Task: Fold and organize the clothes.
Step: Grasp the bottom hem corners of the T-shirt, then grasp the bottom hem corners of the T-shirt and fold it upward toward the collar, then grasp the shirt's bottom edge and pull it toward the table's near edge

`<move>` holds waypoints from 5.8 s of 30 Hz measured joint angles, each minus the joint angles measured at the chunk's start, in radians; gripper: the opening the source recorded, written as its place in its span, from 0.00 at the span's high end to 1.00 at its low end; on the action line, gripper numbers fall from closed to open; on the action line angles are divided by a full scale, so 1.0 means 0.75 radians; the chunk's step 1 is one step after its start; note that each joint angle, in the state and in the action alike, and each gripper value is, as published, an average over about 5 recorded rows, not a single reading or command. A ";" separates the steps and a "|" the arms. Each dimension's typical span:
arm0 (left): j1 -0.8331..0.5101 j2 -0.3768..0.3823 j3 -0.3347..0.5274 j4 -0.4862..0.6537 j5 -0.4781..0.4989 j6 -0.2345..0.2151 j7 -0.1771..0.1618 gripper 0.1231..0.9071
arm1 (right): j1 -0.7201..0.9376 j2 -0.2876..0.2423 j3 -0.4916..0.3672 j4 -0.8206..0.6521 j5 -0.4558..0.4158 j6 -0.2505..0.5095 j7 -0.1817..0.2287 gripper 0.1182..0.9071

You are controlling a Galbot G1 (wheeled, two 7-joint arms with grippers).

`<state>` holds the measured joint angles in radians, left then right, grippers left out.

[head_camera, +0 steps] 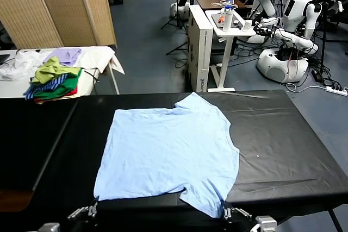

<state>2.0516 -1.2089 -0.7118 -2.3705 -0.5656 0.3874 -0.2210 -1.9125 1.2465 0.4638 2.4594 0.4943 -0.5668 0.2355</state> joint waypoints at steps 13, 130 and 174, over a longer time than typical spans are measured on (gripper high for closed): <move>-0.081 -0.074 0.033 0.047 0.123 -0.162 -0.008 0.97 | 0.241 -0.134 0.106 -0.165 0.197 0.193 -0.086 0.97; -0.537 0.092 0.172 0.419 0.258 -0.127 0.104 0.97 | 0.509 -0.369 0.033 -0.399 0.167 -0.023 -0.095 0.97; -0.100 0.141 0.005 0.117 0.427 -0.025 0.097 0.21 | 0.266 -0.461 0.287 -0.063 0.412 -0.226 -0.027 0.02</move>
<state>1.9768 -1.1034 -0.7080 -2.2830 -0.2457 0.3689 -0.1479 -1.7128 0.9009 0.6791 2.4121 0.8032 -0.7365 0.2154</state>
